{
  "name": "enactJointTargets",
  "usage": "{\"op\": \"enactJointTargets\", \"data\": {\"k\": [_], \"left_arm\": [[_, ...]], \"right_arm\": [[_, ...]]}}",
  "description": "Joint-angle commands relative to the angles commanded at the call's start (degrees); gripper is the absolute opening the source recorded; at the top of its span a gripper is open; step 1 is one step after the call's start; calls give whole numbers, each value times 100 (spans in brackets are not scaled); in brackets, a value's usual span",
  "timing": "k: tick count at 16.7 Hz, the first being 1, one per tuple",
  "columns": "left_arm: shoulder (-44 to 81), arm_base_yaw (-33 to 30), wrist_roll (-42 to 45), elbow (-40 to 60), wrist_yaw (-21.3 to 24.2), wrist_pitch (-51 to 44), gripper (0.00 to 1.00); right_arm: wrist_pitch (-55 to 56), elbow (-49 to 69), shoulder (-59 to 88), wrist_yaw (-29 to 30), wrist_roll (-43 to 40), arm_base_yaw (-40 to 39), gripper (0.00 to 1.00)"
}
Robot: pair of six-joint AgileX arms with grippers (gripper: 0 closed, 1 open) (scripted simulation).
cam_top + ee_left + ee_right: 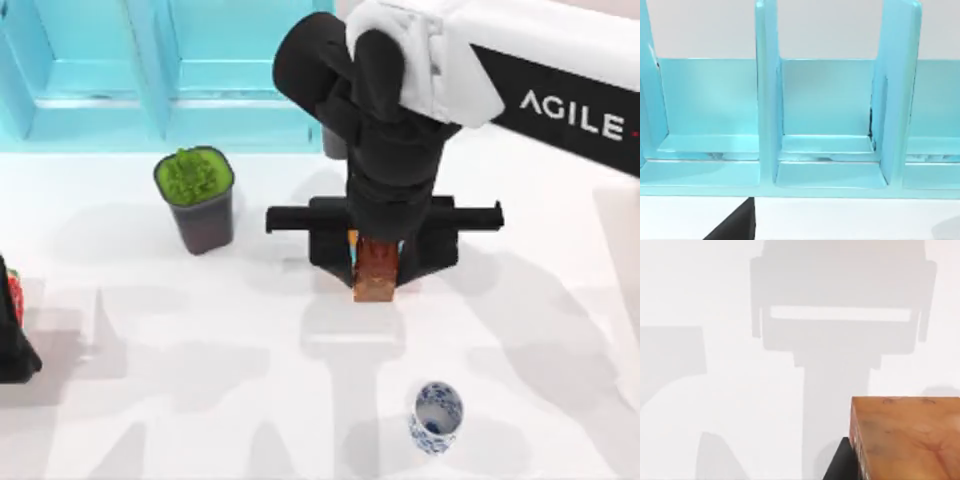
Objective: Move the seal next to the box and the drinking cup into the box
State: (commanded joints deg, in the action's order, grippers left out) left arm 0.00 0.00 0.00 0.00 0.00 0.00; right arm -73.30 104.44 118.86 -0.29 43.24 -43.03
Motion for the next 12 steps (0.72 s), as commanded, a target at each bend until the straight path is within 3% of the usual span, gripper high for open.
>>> {"op": "enactJointTargets", "data": {"k": [12], "left_arm": [[0, 0, 0, 0, 0, 0, 100]], "right_arm": [[-63, -490, -422, -72, -1689, 1661, 0]]}}
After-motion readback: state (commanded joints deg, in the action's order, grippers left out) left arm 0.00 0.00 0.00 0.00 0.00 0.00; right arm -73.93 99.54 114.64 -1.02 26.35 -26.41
